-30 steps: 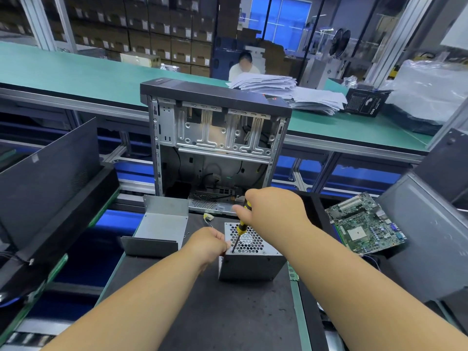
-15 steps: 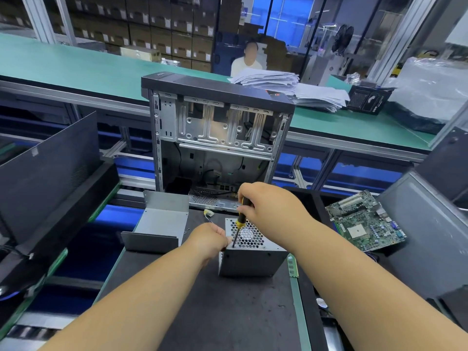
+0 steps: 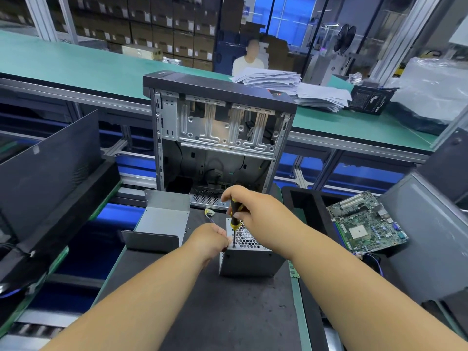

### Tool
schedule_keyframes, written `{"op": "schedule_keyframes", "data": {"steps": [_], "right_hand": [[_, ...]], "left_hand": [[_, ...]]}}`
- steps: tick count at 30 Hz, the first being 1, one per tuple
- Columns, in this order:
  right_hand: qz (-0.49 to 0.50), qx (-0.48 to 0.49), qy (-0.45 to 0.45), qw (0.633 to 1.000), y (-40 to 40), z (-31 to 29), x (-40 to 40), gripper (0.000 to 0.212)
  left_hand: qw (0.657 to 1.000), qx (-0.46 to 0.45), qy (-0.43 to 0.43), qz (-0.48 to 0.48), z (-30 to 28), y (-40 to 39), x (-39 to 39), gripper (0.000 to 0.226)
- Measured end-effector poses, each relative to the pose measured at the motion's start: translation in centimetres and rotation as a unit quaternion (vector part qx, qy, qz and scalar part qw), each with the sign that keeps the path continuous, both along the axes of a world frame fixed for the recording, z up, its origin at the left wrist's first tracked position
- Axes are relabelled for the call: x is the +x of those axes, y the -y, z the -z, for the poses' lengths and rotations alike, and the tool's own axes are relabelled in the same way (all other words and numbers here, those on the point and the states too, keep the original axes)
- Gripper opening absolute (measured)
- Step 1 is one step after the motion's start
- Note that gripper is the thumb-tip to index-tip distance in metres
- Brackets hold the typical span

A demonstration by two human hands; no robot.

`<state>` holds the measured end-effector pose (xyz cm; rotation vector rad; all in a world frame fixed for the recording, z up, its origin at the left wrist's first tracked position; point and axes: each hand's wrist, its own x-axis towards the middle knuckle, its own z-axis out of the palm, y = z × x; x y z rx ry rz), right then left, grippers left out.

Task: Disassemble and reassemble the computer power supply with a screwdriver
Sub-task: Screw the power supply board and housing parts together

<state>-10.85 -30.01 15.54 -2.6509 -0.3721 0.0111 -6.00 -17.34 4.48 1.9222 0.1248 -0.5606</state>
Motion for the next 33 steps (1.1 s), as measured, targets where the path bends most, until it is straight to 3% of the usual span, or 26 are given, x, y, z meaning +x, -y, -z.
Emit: {"op": "schedule_keyframes", "data": {"steps": [5,10,13,15,18,24,33], "right_hand": [[0.03,0.002,0.043,0.999,0.3,0.3,0.3,0.018],[0.091,-0.002,0.086,0.992,0.2,1.5,-0.1,0.032],[0.094,-0.014,0.123,0.988,-0.1,1.8,-0.2,0.03],[0.093,0.022,0.109,0.989,-0.2,1.7,-0.2,0.023],[0.081,0.004,0.095,0.992,-0.1,1.7,-0.2,0.037],[0.038,-0.002,0.018,0.999,0.7,0.9,0.0,0.035],[0.031,-0.022,0.061,0.997,0.8,1.0,0.5,0.025]], "left_hand": [[1.0,-0.001,0.004,-0.005,0.2,-0.1,-0.2,0.015],[1.0,-0.002,0.013,-0.001,0.5,-0.3,-0.3,0.019],[1.0,-0.006,0.015,-0.001,0.5,-0.2,-0.3,0.018],[1.0,-0.006,0.019,-0.003,0.4,-0.2,-0.2,0.018],[1.0,-0.002,0.02,-0.002,0.5,-0.1,-0.2,0.016],[0.999,0.037,0.025,0.018,0.3,0.0,-0.1,0.022],[0.994,0.095,0.03,0.054,-0.6,0.2,-0.1,0.014]]}}
